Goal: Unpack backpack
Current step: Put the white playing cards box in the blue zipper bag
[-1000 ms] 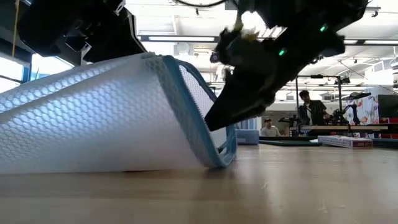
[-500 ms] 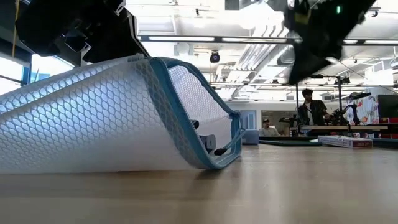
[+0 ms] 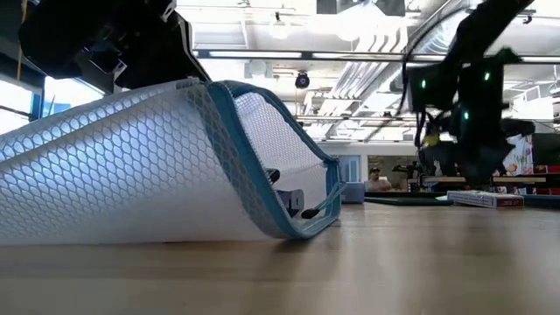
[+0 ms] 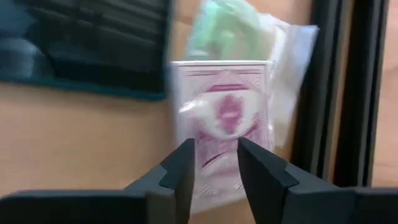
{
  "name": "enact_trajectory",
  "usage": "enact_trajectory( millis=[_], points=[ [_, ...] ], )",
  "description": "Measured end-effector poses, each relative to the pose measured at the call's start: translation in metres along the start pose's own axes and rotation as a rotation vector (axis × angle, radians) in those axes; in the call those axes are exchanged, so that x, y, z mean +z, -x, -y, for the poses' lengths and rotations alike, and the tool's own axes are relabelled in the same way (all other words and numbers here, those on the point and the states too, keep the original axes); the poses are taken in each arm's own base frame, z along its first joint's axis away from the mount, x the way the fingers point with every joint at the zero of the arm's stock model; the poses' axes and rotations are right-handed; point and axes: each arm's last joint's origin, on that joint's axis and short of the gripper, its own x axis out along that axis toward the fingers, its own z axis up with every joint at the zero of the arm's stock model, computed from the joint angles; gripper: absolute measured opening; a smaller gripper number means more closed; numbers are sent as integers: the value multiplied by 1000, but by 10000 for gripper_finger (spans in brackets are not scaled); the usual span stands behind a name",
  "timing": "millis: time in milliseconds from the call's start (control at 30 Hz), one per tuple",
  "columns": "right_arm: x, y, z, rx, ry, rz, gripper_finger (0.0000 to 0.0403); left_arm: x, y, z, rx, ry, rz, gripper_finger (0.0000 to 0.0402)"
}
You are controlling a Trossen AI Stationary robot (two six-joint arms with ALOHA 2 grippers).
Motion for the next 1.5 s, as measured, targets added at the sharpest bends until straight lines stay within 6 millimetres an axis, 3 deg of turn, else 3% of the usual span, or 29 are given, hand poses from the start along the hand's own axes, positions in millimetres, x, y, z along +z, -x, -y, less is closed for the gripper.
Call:
enact_trajectory(
  millis=[100,233,467,733,900,1000,1133,1267,1367,1500],
  points=[
    [2,-13,2,-22,4,-21,73,0,0,0,0,0,0,0],
    [-3,-12,-6,57,76,-58,50,0,-1,-1,2,1,-1,0],
    [-21,22,-37,288,212,-79,32,0,-1,-1,3,4,-2,0],
    [-18,60,-52,418,365,-61,38,0,-1,-1,0,5,-3,0],
    [-20,63,-53,460,411,-117,104,0,-1,-1,-5,15,-6,0],
    [-24,57,-53,474,425,-159,174,0,-1,-1,-15,21,-10,0],
    [-31,54,-63,630,487,-157,282,0,-1,0,-21,20,-12,0],
    [-34,50,-68,675,515,-76,372,0,-1,0,-21,20,-13,0],
    [-34,43,-65,569,504,-24,393,0,-1,0,-21,20,-12,0],
    [-35,39,-66,525,513,-17,379,0,-1,0,-21,20,-13,0]
  ],
)
